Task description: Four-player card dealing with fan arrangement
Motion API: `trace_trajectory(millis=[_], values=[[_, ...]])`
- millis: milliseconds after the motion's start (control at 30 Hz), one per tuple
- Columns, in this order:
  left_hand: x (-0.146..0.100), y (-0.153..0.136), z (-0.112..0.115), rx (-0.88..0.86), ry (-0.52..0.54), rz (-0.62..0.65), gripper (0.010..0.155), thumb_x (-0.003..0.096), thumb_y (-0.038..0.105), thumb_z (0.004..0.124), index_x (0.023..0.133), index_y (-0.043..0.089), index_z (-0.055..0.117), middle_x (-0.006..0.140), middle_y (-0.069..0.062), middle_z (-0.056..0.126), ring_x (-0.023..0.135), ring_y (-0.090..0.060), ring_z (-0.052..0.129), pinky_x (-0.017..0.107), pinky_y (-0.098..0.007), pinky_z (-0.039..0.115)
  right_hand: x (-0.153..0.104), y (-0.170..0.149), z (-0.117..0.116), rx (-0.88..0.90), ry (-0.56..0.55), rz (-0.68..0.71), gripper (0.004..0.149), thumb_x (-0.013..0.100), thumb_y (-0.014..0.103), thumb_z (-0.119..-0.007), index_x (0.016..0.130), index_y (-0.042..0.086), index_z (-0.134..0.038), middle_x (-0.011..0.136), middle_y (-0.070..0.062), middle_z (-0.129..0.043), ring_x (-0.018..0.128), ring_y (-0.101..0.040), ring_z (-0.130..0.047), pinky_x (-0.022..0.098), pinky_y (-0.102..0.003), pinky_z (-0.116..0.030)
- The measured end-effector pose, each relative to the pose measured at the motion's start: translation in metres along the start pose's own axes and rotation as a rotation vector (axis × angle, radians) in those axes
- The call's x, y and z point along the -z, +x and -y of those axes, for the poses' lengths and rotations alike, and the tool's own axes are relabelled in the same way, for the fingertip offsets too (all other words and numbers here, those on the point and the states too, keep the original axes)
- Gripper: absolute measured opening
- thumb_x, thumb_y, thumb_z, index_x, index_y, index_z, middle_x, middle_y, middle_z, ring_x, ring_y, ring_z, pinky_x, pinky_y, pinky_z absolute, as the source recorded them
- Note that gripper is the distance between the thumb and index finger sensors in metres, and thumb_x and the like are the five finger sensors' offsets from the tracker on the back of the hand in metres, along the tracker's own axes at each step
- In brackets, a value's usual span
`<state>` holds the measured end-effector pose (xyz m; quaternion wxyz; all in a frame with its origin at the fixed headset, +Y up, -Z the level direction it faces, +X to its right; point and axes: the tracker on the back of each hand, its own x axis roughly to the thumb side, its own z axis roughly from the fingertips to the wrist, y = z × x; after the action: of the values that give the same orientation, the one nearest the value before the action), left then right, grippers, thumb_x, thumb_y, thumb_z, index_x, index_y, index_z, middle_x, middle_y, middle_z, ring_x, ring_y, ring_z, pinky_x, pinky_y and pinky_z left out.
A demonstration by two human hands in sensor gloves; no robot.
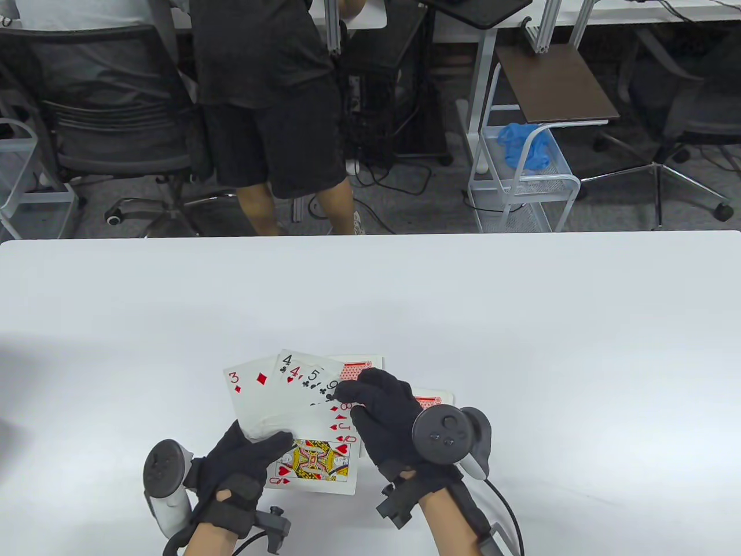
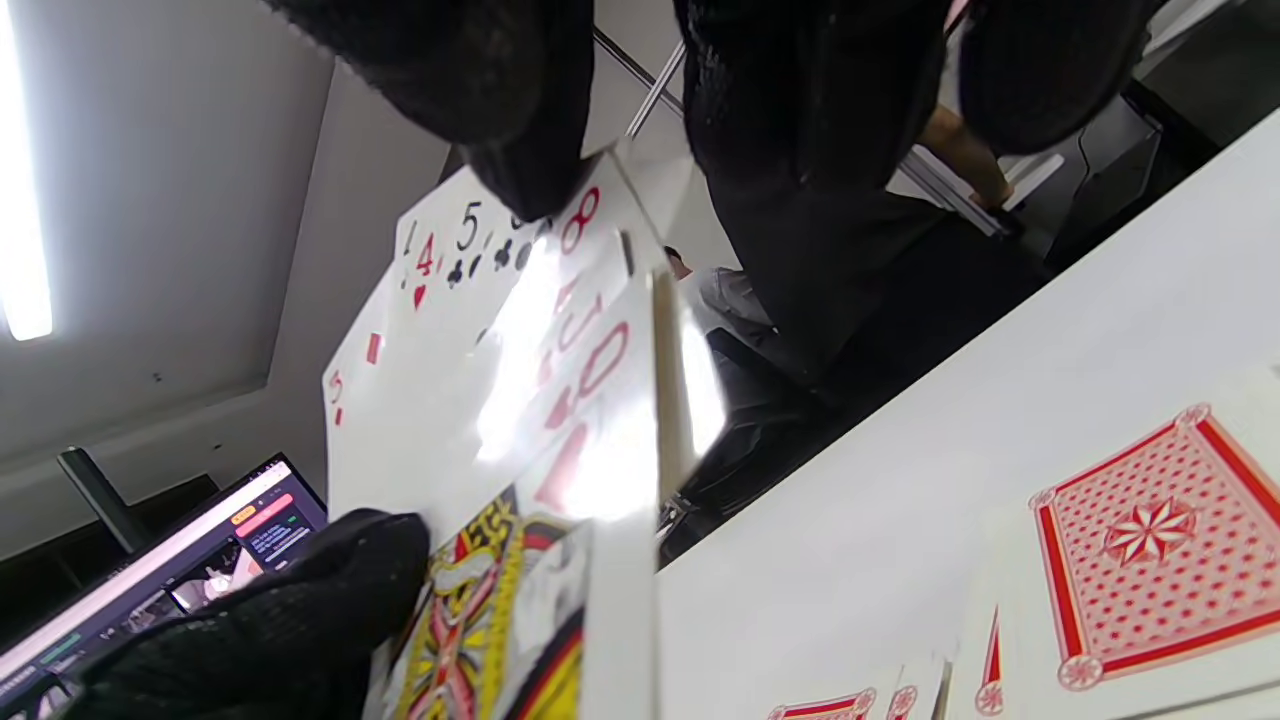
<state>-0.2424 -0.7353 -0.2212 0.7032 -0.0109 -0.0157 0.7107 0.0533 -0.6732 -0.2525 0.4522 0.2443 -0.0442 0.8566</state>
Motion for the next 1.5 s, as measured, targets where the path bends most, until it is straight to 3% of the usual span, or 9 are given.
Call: trace_trajectory(millis=[233,400,533,667,933,1033,1100,1200,1500], values=[[0.002,0.003,0.002,-0.011,-0.093,0.023,0.045,0.0410,0.033,0.100,0.084,0.027,0.089,0.073,0.002,0.111,0.056,-0.022,0.120,0.037,-0.032,0.107,0.001,0.001,-0.005,-0.139,0.014,0.015,0.052,0.065,0.035,-0.063,0.115,0.025,-0.062,0.117,-0.034,-0.055,0.094,-0.060,-0.065,0.063,-0.078,-0.055],[-0.002,0.002,0.004,-0.009,-0.015,-0.003,0.045,0.0410,0.033,0.100,0.084,0.027,0.089,0.074,0.002,0.111,0.056,-0.022,0.120,0.037,-0.031,0.107,-0.001,-0.006,-0.003,-0.030,0.004,0.020,0.056,0.062,0.047,-0.069,0.111,0.020,-0.066,0.112,-0.032,-0.064,0.092,-0.058,-0.070,0.061,-0.076,-0.060],[-0.002,0.004,0.005,0.022,-0.014,0.007,0.045,0.0414,0.033,0.100,0.085,0.028,0.089,0.074,0.003,0.110,0.056,-0.021,0.120,0.037,-0.030,0.108,-0.001,0.002,-0.004,-0.065,-0.087,0.069,0.042,0.057,0.037,-0.083,0.095,0.020,-0.080,0.111,-0.029,-0.063,0.093,-0.055,-0.069,0.061,-0.073,-0.061],[-0.003,0.004,0.008,0.026,-0.036,0.023,0.046,0.0418,0.033,0.099,0.086,0.027,0.088,0.076,0.003,0.110,0.059,-0.021,0.120,0.039,-0.031,0.107,-0.003,0.015,-0.001,-0.239,-0.186,0.110,0.038,0.054,0.031,-0.084,0.090,0.018,-0.084,0.101,-0.022,-0.075,0.085,-0.045,-0.080,0.060,-0.068,-0.068],[-0.002,0.005,0.008,0.069,-0.031,0.043,0.046,0.0414,0.035,0.099,0.085,0.027,0.088,0.075,0.003,0.110,0.056,-0.020,0.120,0.037,-0.030,0.107,-0.006,0.014,0.008,-0.194,-0.249,0.111,0.038,0.057,0.034,-0.078,0.092,0.019,-0.079,0.080,-0.012,-0.097,0.066,-0.037,-0.099,0.054,-0.065,-0.076],[-0.002,0.003,0.005,0.055,-0.023,0.032,0.046,0.0412,0.034,0.099,0.085,0.026,0.088,0.074,0.002,0.111,0.054,-0.021,0.121,0.036,-0.030,0.108,-0.004,0.013,0.009,-0.146,-0.138,0.076,0.042,0.057,0.029,-0.082,0.097,0.018,-0.075,0.095,-0.020,-0.084,0.079,-0.046,-0.087,0.058,-0.068,-0.070],[-0.002,0.002,0.005,0.055,-0.039,0.034,0.047,0.0414,0.034,0.099,0.086,0.025,0.088,0.075,0.001,0.110,0.055,-0.021,0.121,0.036,-0.030,0.108,-0.005,0.016,0.011,-0.208,-0.159,0.076,0.040,0.056,0.028,-0.082,0.095,0.020,-0.078,0.100,-0.022,-0.074,0.083,-0.047,-0.079,0.060,-0.069,-0.067],[-0.001,0.004,0.008,0.079,-0.056,0.050,0.047,0.0410,0.034,0.099,0.086,0.025,0.088,0.074,0.002,0.111,0.054,-0.021,0.121,0.035,-0.029,0.108,-0.005,0.021,0.014,-0.215,-0.199,0.086,0.039,0.056,0.026,-0.079,0.095,0.021,-0.076,0.084,-0.012,-0.088,0.071,-0.038,-0.092,0.057,-0.066,-0.073],[-0.002,0.002,-0.001,0.033,-0.009,0.025,0.045,0.0414,0.034,0.100,0.085,0.026,0.089,0.073,0.002,0.111,0.052,-0.021,0.121,0.034,-0.029,0.108,-0.012,0.010,0.054,-0.126,-0.328,0.040,0.041,0.058,0.023,-0.076,0.098,0.013,-0.071,0.078,-0.010,-0.094,0.063,-0.035,-0.098,0.052,-0.063,-0.078]])
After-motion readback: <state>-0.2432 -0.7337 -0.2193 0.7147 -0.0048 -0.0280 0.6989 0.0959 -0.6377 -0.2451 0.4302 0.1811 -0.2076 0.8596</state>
